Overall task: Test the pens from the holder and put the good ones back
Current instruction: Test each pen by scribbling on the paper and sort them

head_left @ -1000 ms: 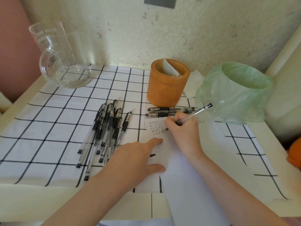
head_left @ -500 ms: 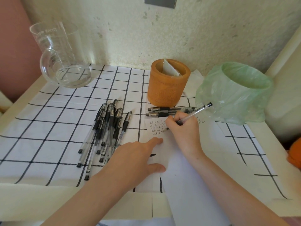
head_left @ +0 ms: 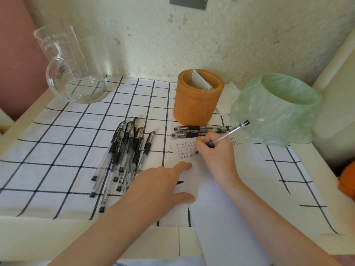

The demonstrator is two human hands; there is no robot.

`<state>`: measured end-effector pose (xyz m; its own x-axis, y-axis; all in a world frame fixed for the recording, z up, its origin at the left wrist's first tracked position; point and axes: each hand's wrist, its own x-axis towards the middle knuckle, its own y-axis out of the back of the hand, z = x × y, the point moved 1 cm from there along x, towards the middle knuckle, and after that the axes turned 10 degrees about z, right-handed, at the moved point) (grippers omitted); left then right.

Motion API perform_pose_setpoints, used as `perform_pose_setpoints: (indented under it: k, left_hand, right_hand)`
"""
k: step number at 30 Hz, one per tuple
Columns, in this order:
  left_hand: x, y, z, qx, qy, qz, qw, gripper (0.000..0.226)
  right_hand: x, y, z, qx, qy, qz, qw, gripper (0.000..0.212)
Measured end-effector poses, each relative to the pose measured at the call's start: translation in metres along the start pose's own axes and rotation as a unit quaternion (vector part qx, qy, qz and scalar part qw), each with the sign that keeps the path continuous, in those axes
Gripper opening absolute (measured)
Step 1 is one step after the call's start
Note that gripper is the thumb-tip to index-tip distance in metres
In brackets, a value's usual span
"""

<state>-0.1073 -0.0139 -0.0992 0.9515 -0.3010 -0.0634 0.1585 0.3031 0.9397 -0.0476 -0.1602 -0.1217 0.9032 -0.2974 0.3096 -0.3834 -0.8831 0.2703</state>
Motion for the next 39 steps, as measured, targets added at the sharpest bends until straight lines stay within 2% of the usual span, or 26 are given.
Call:
perform_pose_setpoints:
  k: [13,20,23,26,29,32,34,36,39]
  left_hand:
    - [-0.001,0.001,0.001,0.007,-0.001,0.001,1.000,0.066]
    - [-0.001,0.002,0.001,0.004,0.002,-0.004,1.000,0.066]
    - [-0.003,0.004,0.003,0.006,0.007,-0.007,1.000,0.066]
    - [-0.004,0.005,0.003,0.007,0.009,-0.013,1.000,0.066]
    - [-0.005,0.005,0.005,0.000,0.004,-0.006,1.000,0.065]
    - [-0.006,0.007,0.007,-0.110,0.033,0.021,0.993,0.052]
    - [-0.004,0.011,0.006,-0.220,0.055,0.046,0.973,0.045]
    - [0.000,0.016,0.004,-0.282,0.055,0.078,0.955,0.050]
    - [0.003,0.021,0.005,-0.346,0.061,0.103,0.930,0.064]
  right_hand:
    - [0.001,0.000,0.001,-0.013,-0.011,0.003,1.000,0.044]
    - [0.004,0.004,0.000,-0.026,-0.039,-0.053,0.997,0.040]
    - [0.007,0.007,-0.004,-0.010,-0.089,-0.054,0.994,0.035]
    - [0.005,0.016,-0.011,0.096,-0.178,-0.026,0.979,0.032]
    - [-0.004,0.023,-0.016,0.136,-0.242,-0.059,0.959,0.036]
    - [-0.009,0.029,-0.023,0.211,-0.300,-0.079,0.927,0.039]
    - [-0.008,0.033,-0.033,0.246,-0.292,-0.089,0.920,0.026]
    - [-0.006,0.037,-0.041,0.249,-0.273,-0.095,0.925,0.018]
    - [-0.006,0.042,-0.044,0.222,-0.265,-0.070,0.935,0.028]
